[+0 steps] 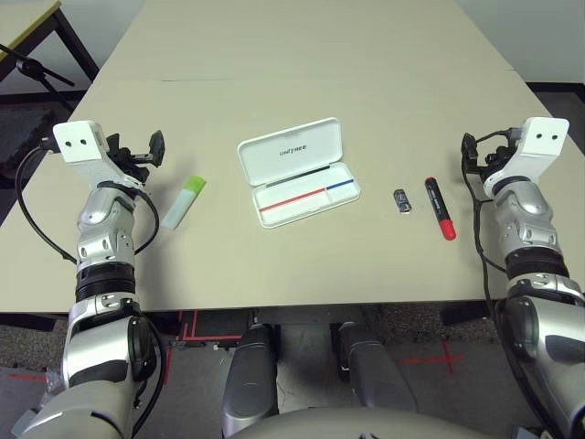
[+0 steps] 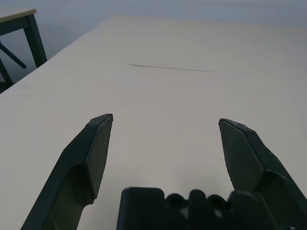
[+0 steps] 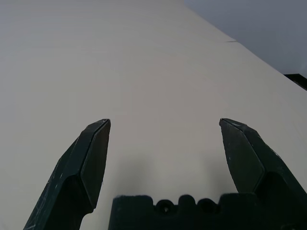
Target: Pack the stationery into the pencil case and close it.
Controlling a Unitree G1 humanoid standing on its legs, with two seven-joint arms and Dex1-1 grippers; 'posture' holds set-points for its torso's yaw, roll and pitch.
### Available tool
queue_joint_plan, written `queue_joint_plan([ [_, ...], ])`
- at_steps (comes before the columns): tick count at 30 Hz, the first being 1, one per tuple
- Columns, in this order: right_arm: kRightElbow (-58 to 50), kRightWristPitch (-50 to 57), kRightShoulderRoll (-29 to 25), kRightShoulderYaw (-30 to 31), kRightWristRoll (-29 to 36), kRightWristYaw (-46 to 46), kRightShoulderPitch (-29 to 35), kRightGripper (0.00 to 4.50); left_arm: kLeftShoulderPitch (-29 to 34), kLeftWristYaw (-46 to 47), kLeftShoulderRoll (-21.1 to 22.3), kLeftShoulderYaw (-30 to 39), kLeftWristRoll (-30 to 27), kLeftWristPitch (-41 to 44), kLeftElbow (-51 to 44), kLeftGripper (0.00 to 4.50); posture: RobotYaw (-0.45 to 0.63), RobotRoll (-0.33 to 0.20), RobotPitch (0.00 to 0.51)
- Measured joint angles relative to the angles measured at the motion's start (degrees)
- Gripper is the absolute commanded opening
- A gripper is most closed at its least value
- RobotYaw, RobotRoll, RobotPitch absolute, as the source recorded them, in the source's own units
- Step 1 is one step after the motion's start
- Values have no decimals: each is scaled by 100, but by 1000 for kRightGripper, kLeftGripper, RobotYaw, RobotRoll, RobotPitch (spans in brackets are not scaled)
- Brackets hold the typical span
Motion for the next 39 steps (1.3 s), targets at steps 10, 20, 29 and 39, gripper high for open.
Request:
queue_joint_plan([
  [10, 16, -4, 24, 6, -1, 14, -44, 4500, 96, 1, 58, 18, -4, 1, -51, 4456, -28, 0, 180],
  [20, 41, 82, -229, 146, -6, 709, -132, 4500, 311, -43, 157, 106, -75, 101, -291, 4456, -30, 0, 175],
  [29, -471, 829, -725, 649, 18, 2570, -261, 4500, 560, -530, 362, 187, -271, 410, -762, 4456, -34, 0, 170],
  [39, -1992, 2005, -1229, 1336, 181, 4591, 188, 4500, 1304, -2362, 747, -288, -1061, 1612, -2574, 4456, -32, 0, 160],
])
